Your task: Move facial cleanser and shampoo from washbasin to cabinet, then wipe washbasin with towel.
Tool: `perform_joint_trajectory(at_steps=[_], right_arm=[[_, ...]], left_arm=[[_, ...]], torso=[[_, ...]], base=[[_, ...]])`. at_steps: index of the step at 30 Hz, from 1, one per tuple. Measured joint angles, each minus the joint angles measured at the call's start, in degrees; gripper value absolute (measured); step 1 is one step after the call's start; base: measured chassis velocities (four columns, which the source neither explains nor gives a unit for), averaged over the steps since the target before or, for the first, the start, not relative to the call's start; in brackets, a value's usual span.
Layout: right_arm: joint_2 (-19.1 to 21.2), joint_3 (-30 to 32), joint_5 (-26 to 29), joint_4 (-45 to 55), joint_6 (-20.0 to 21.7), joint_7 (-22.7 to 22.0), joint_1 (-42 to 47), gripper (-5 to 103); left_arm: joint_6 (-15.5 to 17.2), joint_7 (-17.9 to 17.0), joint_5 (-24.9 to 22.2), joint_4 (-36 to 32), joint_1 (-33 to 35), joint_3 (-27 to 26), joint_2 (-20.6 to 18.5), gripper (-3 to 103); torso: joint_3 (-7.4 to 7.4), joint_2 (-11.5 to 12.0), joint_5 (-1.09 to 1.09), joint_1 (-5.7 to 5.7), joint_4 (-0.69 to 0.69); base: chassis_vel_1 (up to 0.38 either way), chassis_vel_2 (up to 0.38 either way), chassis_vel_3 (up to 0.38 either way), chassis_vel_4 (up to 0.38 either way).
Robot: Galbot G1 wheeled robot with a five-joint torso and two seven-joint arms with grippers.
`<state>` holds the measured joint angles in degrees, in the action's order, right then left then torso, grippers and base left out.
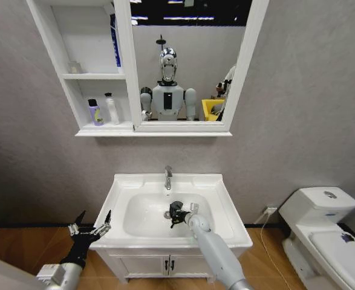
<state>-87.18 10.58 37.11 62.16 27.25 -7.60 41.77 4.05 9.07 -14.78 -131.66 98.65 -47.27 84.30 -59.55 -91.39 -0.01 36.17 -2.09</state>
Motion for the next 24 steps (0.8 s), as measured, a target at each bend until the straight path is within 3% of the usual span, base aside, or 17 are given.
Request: perform_joint_trajectory(at_steps=[9,14,18,24], right_arm=[[-4.8,2.5,-2.8,-4.9,-1.4,2.2,-2.4,5],[-5.3,3.5,-3.2,-6.0,-1.5,2.5,-2.7,5],[-5.0,4.0,-3.0,-5.4,-1.4,1.9,-2.4,5],[-0.4,4.1,0.4,0.4,0.3,-1.1,0.6,5]], left_arm=[[0.0,0.0,0.0,0.0,0.0,0.0,0.0,100],[0.0,0.0,0.0,0.0,0.0,0.0,0.0,100],[0.0,0.0,0.0,0.0,0.0,0.0,0.0,100],[0.0,0.0,0.0,0.0,0.0,0.0,0.0,100]], torso=[[0.0,0.0,0.01,0.0,0.0],[0.01,0.0,0.02,-0.01,-0.03],[0.01,0.0,0.03,-0.01,-0.05],[0.0,0.0,0.02,0.0,0.0]], base=[[0.0,0.0,0.0,0.0],[0.0,0.0,0.0,0.0],[0.0,0.0,0.0,0.0],[0.0,0.0,0.0,0.0]])
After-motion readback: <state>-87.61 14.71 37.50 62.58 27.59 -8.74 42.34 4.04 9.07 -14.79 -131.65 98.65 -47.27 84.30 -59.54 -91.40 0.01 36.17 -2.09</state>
